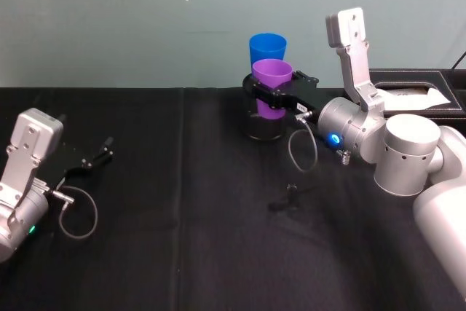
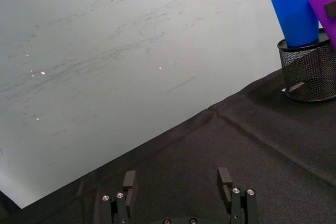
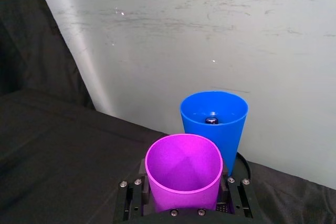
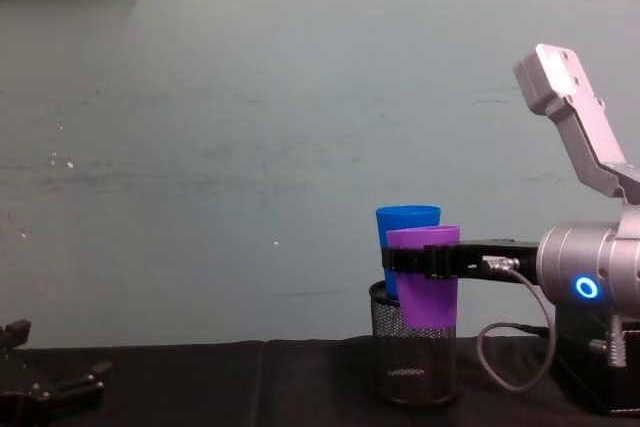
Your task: Pick up one cup with a gripper and tap it against the other cup.
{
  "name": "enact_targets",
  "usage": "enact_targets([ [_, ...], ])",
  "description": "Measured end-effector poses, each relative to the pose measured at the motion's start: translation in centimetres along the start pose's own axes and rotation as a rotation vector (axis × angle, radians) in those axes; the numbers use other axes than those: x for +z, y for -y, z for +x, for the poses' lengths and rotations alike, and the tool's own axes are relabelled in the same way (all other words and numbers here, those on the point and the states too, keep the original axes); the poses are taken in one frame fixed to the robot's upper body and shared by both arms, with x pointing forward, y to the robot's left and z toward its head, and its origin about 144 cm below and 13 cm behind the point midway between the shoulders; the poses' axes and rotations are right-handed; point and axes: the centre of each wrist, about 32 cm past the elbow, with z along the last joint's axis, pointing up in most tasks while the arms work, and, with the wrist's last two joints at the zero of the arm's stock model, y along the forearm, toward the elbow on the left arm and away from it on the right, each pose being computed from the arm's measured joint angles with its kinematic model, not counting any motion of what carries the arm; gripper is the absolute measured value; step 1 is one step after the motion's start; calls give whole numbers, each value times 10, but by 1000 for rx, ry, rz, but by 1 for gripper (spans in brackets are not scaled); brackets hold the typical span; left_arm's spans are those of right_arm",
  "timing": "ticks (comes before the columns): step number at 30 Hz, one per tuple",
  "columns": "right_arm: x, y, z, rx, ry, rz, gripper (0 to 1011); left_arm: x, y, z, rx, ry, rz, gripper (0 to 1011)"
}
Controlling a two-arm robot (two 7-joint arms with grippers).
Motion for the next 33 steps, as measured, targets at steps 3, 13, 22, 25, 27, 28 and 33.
enact_targets([
  [3, 0, 0, 0, 0, 0, 0, 720, 0, 0, 0, 0, 0, 0, 1000],
  [13, 0, 0, 0, 0, 0, 0, 719, 0, 0, 0, 0, 0, 0, 1000],
  [22, 0, 0, 0, 0, 0, 0, 720, 0, 0, 0, 0, 0, 0, 1000],
  [25, 0, 0, 0, 0, 0, 0, 720, 0, 0, 0, 0, 0, 0, 1000],
  [27, 0, 0, 0, 0, 0, 0, 719, 0, 0, 0, 0, 0, 0, 1000],
  [28, 0, 0, 0, 0, 0, 0, 720, 0, 0, 0, 0, 0, 0, 1000],
  [33, 0, 0, 0, 0, 0, 0, 719, 0, 0, 0, 0, 0, 0, 1000],
])
